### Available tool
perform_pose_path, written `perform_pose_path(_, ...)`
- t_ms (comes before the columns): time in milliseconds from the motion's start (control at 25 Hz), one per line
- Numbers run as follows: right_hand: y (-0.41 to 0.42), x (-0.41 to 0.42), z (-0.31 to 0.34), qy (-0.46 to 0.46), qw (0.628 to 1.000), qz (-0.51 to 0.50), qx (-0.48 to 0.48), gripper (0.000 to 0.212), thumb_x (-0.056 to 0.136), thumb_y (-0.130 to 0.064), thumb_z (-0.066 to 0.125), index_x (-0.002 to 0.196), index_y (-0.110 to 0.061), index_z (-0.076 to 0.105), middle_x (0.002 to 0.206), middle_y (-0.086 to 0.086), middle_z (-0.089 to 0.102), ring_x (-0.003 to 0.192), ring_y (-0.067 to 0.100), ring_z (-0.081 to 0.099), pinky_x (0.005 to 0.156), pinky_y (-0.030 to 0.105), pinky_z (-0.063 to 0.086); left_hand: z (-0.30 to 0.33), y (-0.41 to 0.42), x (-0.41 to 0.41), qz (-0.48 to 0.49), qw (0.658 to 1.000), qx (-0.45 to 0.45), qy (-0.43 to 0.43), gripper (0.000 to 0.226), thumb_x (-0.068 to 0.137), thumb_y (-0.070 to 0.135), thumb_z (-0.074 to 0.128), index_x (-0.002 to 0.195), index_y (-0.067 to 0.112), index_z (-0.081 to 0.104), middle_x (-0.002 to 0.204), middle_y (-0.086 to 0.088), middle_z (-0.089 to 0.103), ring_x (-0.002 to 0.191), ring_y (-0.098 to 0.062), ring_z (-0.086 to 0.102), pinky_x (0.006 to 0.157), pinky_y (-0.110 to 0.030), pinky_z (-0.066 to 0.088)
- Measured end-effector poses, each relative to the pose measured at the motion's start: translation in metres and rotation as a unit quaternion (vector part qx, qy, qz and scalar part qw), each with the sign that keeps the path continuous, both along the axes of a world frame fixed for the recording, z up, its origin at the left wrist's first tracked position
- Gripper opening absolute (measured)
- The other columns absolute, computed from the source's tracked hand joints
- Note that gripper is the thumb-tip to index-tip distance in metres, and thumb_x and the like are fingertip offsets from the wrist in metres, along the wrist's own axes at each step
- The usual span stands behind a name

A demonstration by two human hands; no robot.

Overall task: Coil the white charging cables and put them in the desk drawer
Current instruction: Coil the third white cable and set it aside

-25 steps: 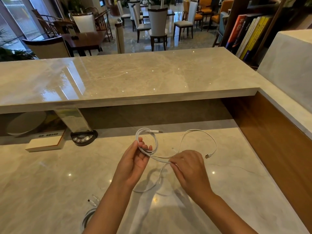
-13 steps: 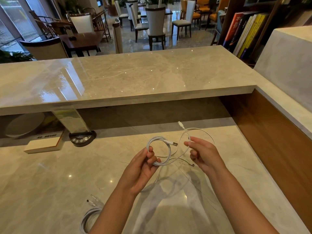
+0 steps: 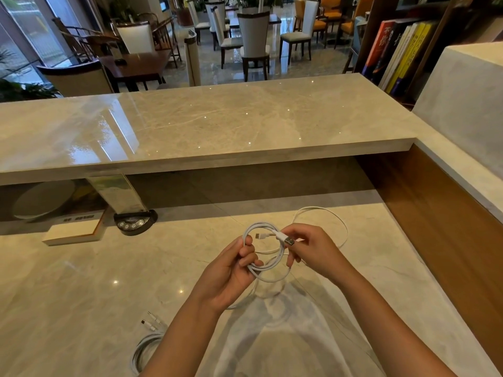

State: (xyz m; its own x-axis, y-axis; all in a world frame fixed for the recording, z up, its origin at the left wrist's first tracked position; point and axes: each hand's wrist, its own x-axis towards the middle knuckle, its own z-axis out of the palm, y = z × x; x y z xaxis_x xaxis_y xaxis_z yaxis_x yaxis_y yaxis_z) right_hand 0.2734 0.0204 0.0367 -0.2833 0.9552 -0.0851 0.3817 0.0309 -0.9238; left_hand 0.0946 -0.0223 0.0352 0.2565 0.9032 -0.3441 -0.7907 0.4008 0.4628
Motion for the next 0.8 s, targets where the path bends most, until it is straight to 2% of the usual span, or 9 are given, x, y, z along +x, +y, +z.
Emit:
perform_pose_path(120, -0.005, -0.004, 0.005, 0.068, 0.997, 0.031, -0.011, 0.029, 0.088, 0.006, 0.042, 0.095, -0.014, 0.063, 0.074, 0.001, 0.066, 0.059, 0.015, 0.064, 0.059, 0.023, 0.049, -0.001, -0.001, -0.003, 0.0, 1.0, -0.018, 0.005, 0.021, 0.085, 0.014, 0.045, 0.075, 0.005, 0.061, 0.055, 0.001, 0.043, 0.043, -0.007, 0.04, 0.054, -0.023, 0.05)
perform_pose_path(240, -0.012, -0.005, 0.014, 0.151, 0.985, 0.054, -0.063, 0.034, 0.086, -0.009, 0.045, 0.11, -0.034, 0.046, 0.09, 0.008, 0.068, 0.073, 0.012, 0.065, 0.069, 0.022, 0.053, -0.003, 0.001, -0.002, 0.005, 0.999, -0.03, 0.028, 0.016, 0.084, 0.014, 0.047, 0.077, 0.006, 0.058, 0.055, 0.001, 0.043, 0.042, -0.007, 0.039, 0.054, -0.023, 0.047)
perform_pose_path(280, -0.013, -0.005, 0.016, 0.136, 0.987, 0.069, -0.052, 0.039, 0.084, -0.013, 0.052, 0.111, -0.04, 0.041, 0.094, 0.007, 0.066, 0.077, 0.011, 0.066, 0.072, 0.022, 0.053, -0.003, 0.001, -0.001, 0.007, 0.999, -0.034, 0.037, 0.016, 0.086, 0.013, 0.046, 0.078, 0.005, 0.058, 0.055, 0.0, 0.043, 0.042, -0.007, 0.038, 0.054, -0.023, 0.047)
perform_pose_path(360, -0.015, -0.006, 0.017, 0.018, 0.995, 0.1, 0.019, 0.047, 0.083, -0.015, 0.063, 0.107, -0.047, 0.037, 0.095, -0.004, 0.061, 0.079, 0.011, 0.065, 0.074, 0.021, 0.053, -0.003, 0.0, 0.002, 0.006, 0.997, -0.032, 0.074, 0.021, 0.093, 0.011, 0.041, 0.08, 0.005, 0.056, 0.056, -0.001, 0.043, 0.043, -0.007, 0.038, 0.056, -0.024, 0.045)
perform_pose_path(440, -0.015, -0.01, 0.016, -0.093, 0.983, 0.099, 0.124, 0.033, 0.086, -0.02, 0.062, 0.104, -0.042, 0.046, 0.092, -0.013, 0.057, 0.076, 0.007, 0.062, 0.07, 0.02, 0.051, -0.002, 0.0, 0.005, 0.003, 0.992, -0.023, 0.121, 0.026, 0.097, 0.009, 0.038, 0.08, 0.005, 0.056, 0.056, -0.002, 0.044, 0.046, -0.008, 0.037, 0.059, -0.025, 0.042)
perform_pose_path(560, -0.008, -0.009, 0.012, -0.115, 0.973, 0.07, 0.186, 0.006, 0.089, -0.021, 0.058, 0.094, -0.025, 0.061, 0.09, -0.012, 0.056, 0.076, 0.004, 0.055, 0.066, 0.024, 0.047, 0.0, 0.001, 0.008, 0.002, 0.987, -0.011, 0.161, 0.025, 0.096, 0.006, 0.039, 0.077, 0.006, 0.055, 0.058, -0.002, 0.044, 0.048, -0.009, 0.036, 0.059, -0.025, 0.043)
perform_pose_path(680, -0.011, -0.011, 0.009, -0.152, 0.971, 0.026, 0.183, 0.002, 0.086, -0.028, 0.062, 0.088, -0.027, 0.064, 0.11, -0.015, 0.042, 0.085, 0.007, 0.053, 0.072, 0.027, 0.05, -0.003, 0.002, 0.011, 0.006, 0.984, -0.01, 0.18, 0.023, 0.095, 0.004, 0.04, 0.076, 0.006, 0.053, 0.059, -0.001, 0.043, 0.045, -0.007, 0.038, 0.055, -0.023, 0.045)
perform_pose_path(720, -0.013, -0.012, 0.011, -0.159, 0.966, -0.002, 0.205, 0.001, 0.084, -0.028, 0.065, 0.085, -0.027, 0.065, 0.114, -0.014, 0.038, 0.093, 0.007, 0.048, 0.075, 0.024, 0.046, -0.004, 0.002, 0.011, 0.007, 0.981, -0.01, 0.192, 0.023, 0.096, 0.006, 0.039, 0.078, 0.005, 0.054, 0.057, 0.0, 0.044, 0.044, -0.006, 0.038, 0.054, -0.022, 0.046)
perform_pose_path(800, -0.013, -0.014, 0.021, -0.144, 0.957, -0.042, 0.249, 0.003, 0.083, -0.023, 0.066, 0.082, -0.026, 0.065, 0.113, -0.01, 0.041, 0.104, 0.006, 0.04, 0.081, 0.017, 0.037, -0.005, 0.001, 0.012, 0.003, 0.978, -0.01, 0.21, 0.024, 0.097, 0.008, 0.039, 0.08, 0.004, 0.055, 0.054, 0.001, 0.045, 0.042, -0.006, 0.038, 0.054, -0.021, 0.046)
